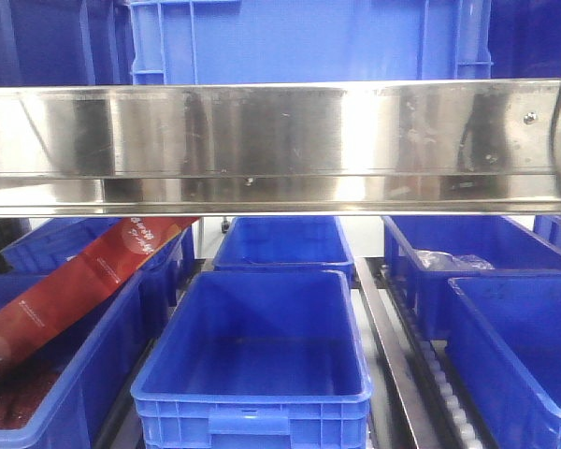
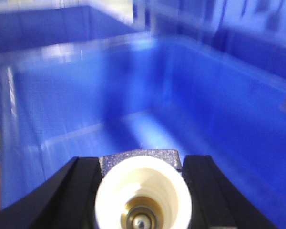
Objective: Place valve from conveyor to right shelf box
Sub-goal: 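Lower both valves into the blue bin and open both grippers, then raise both open grippers up out of the blue bin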
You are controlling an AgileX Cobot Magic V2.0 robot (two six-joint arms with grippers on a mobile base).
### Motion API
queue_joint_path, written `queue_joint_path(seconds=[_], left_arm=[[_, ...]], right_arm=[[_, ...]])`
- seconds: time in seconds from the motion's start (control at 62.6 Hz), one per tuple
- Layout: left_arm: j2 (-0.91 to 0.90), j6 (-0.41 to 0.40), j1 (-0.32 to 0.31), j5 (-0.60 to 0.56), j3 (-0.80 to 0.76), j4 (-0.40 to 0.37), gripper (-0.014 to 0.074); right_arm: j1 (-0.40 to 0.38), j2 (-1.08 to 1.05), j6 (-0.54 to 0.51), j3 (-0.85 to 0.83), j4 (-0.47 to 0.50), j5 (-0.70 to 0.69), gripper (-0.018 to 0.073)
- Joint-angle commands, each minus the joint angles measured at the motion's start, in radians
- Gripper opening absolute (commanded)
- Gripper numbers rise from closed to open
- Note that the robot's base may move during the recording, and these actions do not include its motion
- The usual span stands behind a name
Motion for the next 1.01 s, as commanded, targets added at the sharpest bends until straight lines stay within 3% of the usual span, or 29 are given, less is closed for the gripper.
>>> queue_joint_path(seconds=[0.0,0.096,0.176,0.271,0.351,0.495,0.543,0.718,0.846,0.894,0.99], left_arm=[[0.010,-0.001,-0.005,-0.077,-0.018,-0.013,-0.0111],[0.037,-0.001,-0.005,-0.078,-0.018,-0.013,-0.0104],[0.048,-0.001,-0.005,-0.055,-0.018,-0.013,-0.0023],[0.053,-0.001,-0.005,-0.044,-0.018,-0.013,0.0147],[0.053,-0.001,-0.005,-0.044,-0.018,-0.013,0.0350],[0.053,-0.001,-0.005,-0.042,-0.019,-0.013,0.0569],[0.051,-0.001,-0.005,-0.040,-0.021,-0.013,0.0605],[0.011,-0.001,-0.005,-0.025,-0.060,-0.013,0.0598],[-0.047,-0.001,-0.003,0.077,-0.130,0.006,0.0595],[-0.070,-0.001,-0.003,0.121,-0.151,0.026,0.0577],[-0.115,-0.001,-0.001,0.214,-0.195,0.092,0.0488]], right_arm=[[0.002,0.008,-0.004,-0.022,-0.004,-0.083,-0.0162],[0.002,0.026,-0.004,-0.022,-0.004,-0.079,-0.0161],[0.002,0.035,-0.004,-0.022,-0.004,-0.052,-0.0081],[0.002,0.039,-0.004,-0.022,-0.004,-0.017,0.0143],[0.002,0.036,-0.004,-0.022,-0.004,0.008,0.0369],[0.002,0.030,-0.004,-0.022,-0.004,0.032,0.0563],[0.002,0.027,-0.004,-0.022,-0.004,0.041,0.0567],[0.002,-0.023,-0.004,-0.022,-0.004,0.050,0.0559],[0.002,-0.097,-0.004,-0.022,-0.004,0.071,0.0549],[0.002,-0.122,-0.004,-0.022,-0.004,0.080,0.0520],[0.002,-0.184,-0.004,-0.022,-0.006,0.098,0.0377]])
